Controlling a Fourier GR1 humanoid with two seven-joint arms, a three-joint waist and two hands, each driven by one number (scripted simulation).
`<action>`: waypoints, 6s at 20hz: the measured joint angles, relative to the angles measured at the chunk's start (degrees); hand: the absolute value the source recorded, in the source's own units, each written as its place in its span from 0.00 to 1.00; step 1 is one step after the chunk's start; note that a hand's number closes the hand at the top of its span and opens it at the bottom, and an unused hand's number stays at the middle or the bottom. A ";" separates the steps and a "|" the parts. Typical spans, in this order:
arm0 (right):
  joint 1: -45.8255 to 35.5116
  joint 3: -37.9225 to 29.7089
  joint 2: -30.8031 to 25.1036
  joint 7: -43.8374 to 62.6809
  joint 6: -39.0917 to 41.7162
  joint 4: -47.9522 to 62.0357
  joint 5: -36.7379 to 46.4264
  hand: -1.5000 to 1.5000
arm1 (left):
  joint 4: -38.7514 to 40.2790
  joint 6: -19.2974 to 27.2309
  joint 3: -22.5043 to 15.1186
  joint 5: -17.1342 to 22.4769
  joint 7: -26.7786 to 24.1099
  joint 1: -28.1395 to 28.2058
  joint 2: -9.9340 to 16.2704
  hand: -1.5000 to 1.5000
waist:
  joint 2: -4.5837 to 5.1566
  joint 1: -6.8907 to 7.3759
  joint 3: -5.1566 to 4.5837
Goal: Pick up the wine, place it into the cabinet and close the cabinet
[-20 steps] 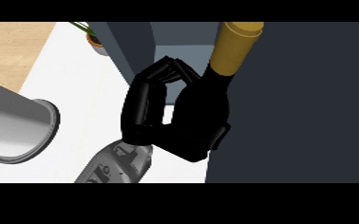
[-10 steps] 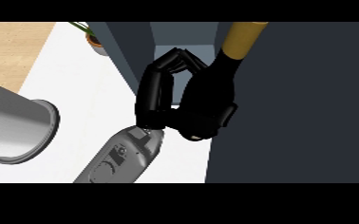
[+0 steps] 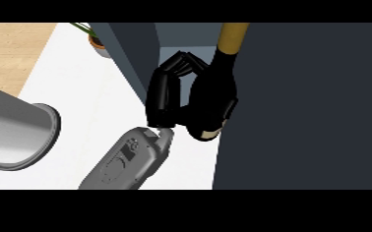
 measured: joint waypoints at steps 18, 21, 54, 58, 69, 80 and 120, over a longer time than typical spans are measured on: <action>1.07 0.67 0.80 -2.13 0.24 0.42 0.40 0.00 | 16.32 -0.76 0.84 1.06 -14.27 -0.20 0.02 1.00 | 0.03 0.17 0.00; 0.87 0.33 0.43 -1.46 0.22 0.26 0.39 0.00 | 18.53 -0.58 1.91 2.80 -16.00 -1.61 0.01 1.00 | 0.04 0.09 0.00; 2.05 1.60 1.65 -3.22 0.99 0.63 0.20 0.00 | 55.63 -7.38 15.19 9.54 -28.04 -25.33 -0.02 1.00 | 0.47 -1.32 0.01; 2.83 1.57 1.71 -4.13 1.79 0.84 0.08 0.00 | 59.96 -8.24 17.69 9.29 -31.46 -27.79 -0.02 1.00 | 0.57 -1.48 0.01; 2.04 2.41 2.42 -4.09 2.01 1.08 -0.17 0.00 | 66.21 -12.21 23.43 13.89 -32.92 -31.06 -0.02 1.00 | 0.82 -2.32 0.03; 1.71 3.50 2.70 -4.34 1.82 1.48 -0.05 0.00 | 71.64 -15.25 26.83 14.93 -35.84 -32.73 0.23 1.00 | 1.06 -2.84 0.09; -1.47 2.76 3.06 -3.34 1.92 2.49 -0.62 0.00 | 75.54 -14.42 26.76 9.06 -41.94 -30.23 -0.05 0.00 | 1.45 -3.56 0.07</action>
